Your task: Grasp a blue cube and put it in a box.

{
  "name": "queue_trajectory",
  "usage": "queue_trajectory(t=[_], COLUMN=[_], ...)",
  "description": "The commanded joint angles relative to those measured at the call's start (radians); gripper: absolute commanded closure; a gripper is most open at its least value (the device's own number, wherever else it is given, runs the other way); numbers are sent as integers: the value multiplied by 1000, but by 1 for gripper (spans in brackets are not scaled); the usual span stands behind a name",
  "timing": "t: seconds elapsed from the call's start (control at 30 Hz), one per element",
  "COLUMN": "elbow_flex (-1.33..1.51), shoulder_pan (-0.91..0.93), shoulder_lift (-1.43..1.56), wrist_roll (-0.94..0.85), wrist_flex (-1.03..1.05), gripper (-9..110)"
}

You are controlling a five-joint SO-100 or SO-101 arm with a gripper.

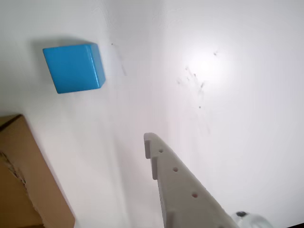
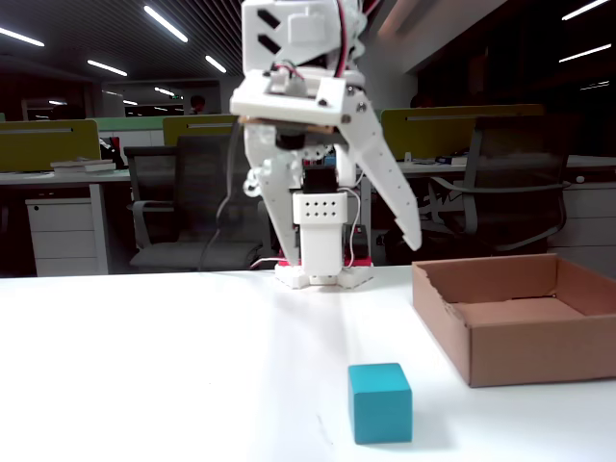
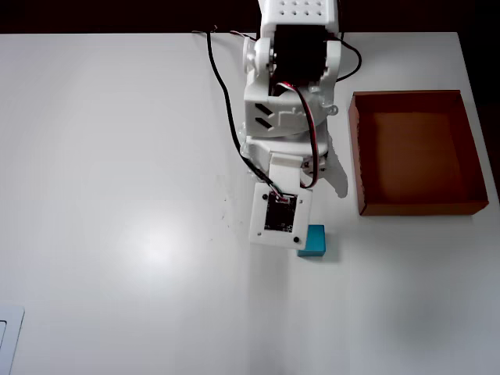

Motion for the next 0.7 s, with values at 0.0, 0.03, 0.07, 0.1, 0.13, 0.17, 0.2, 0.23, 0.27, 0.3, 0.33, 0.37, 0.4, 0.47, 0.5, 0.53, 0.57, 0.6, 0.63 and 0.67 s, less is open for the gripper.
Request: queue_trajectory(t=[0.0, 0.03, 0.07, 0.1, 0.13, 0.17, 0.2, 0.23, 0.27, 0.3, 0.33, 0.37, 0.4, 0.47, 0.5, 0.53, 0.57, 0.6, 0.63, 0.67], elbow_flex=[-91, -101, -112, -124, -137, -153, -170, -189, -204, -216, -225, -233, -239, -244, -252, -264, -279, -291, -307, -319], shoulder_pan=[6, 9, 11, 12, 14, 15, 17, 18, 18, 18, 17, 15, 12, 6, 3, 2, -2, -3, -5, -8], shoulder_lift=[-31, -52, -72, -94, -115, -138, -163, -189, -213, -235, -253, -268, -284, -313, -331, -350, -370, -387, -402, -416], wrist_roll=[-9, -14, -15, -17, -17, -18, -18, -18, -18, -18, -20, -20, -20, -20, -20, -17, -15, -11, -11, -11], wrist_flex=[-14, -25, -34, -37, -43, -46, -46, -49, -52, -54, -54, -54, -57, -72, -75, -78, -84, -91, -94, -97], gripper=[61, 61, 61, 61, 61, 61, 61, 61, 61, 62, 62, 62, 62, 63, 63, 63, 63, 63, 64, 64])
